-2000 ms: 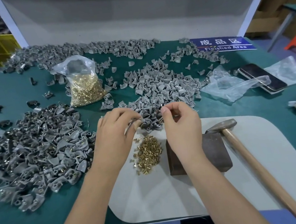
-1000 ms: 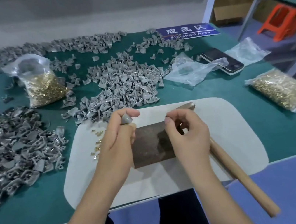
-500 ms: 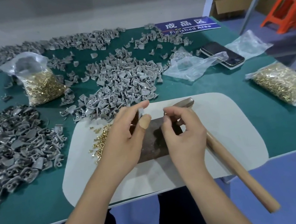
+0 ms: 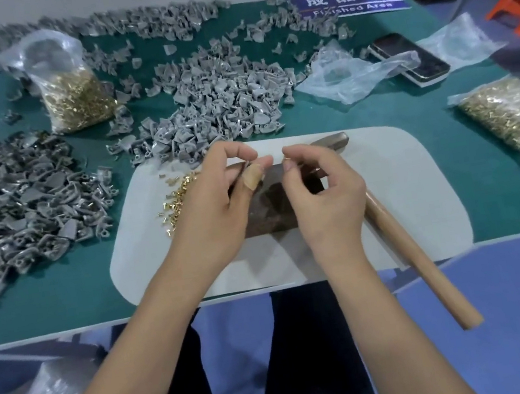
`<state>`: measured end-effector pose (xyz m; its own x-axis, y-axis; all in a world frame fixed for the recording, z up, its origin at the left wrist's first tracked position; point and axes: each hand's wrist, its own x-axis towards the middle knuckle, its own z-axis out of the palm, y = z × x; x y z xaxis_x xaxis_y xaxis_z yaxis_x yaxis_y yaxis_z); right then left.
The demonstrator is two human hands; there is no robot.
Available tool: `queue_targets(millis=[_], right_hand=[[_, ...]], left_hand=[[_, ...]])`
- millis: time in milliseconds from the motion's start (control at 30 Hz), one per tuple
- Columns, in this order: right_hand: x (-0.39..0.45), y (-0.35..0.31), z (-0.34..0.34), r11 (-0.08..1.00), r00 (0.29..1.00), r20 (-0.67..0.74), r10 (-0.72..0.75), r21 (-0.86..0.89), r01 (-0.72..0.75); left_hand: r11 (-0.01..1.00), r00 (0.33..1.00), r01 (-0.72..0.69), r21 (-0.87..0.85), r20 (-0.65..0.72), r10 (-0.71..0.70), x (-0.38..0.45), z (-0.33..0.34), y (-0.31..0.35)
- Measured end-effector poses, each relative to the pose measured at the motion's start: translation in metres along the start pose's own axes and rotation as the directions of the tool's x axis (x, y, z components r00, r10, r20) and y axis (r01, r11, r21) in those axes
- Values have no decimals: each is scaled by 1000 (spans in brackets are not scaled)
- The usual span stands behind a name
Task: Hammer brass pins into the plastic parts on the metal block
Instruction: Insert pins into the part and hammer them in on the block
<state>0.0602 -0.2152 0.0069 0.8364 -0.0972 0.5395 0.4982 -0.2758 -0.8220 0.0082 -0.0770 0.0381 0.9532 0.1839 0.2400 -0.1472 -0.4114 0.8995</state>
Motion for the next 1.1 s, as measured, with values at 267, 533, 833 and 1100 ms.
queue_targets(millis=[267, 533, 833, 1100], right_hand=[[-1, -4, -2, 998, 996, 71, 61, 17, -63], [-1, -7, -6, 999, 990, 130, 47, 3, -48], [-5, -3, -19, 1000, 997, 70, 16, -21, -15], [-7, -3, -18, 997, 997, 81, -11, -76, 18]], left_hand=[[969, 995, -23, 248, -86, 46, 2, 3, -12], [961, 998, -46, 272, -17, 53, -4, -15, -23], [915, 964, -260, 310, 140, 226, 8, -29, -10], [850, 972, -174, 497, 226, 67, 24, -26, 7]])
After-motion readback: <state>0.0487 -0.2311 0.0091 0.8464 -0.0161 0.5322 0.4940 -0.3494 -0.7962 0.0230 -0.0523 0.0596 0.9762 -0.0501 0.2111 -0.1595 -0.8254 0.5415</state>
